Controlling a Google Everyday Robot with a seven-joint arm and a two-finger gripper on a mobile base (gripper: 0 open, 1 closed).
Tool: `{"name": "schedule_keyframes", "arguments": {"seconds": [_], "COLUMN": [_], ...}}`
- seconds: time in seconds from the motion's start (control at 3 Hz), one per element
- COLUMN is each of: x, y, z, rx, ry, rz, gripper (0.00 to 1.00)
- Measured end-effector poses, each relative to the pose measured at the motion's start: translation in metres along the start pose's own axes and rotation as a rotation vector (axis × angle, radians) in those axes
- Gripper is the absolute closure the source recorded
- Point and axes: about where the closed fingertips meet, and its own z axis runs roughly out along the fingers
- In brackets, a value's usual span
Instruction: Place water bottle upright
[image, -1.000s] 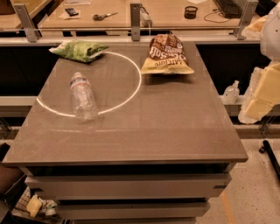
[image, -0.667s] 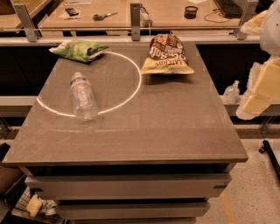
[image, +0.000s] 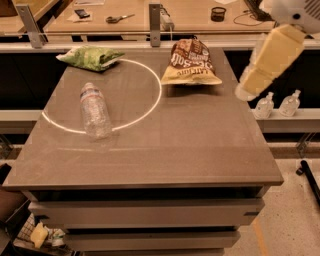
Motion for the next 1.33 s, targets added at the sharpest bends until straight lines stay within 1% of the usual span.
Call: {"name": "schedule_keyframes", "arguments": {"seconds": [0.33,0.67,1.0,1.33], "x": [-0.037,-0.071,-0.108,-0.136], "y": [-0.002,0.007,0.023,0.039], "z": [0.01,0.025,0.048,0.062], "rx": [-0.009,-0.026,-0.053,-0.069], "ry": [-0.057,-0.091,-0.114,-0.184], "rz": [0.094,0.177,0.234,0.321], "gripper": [0.0,0.0,0.0,0.0]}}
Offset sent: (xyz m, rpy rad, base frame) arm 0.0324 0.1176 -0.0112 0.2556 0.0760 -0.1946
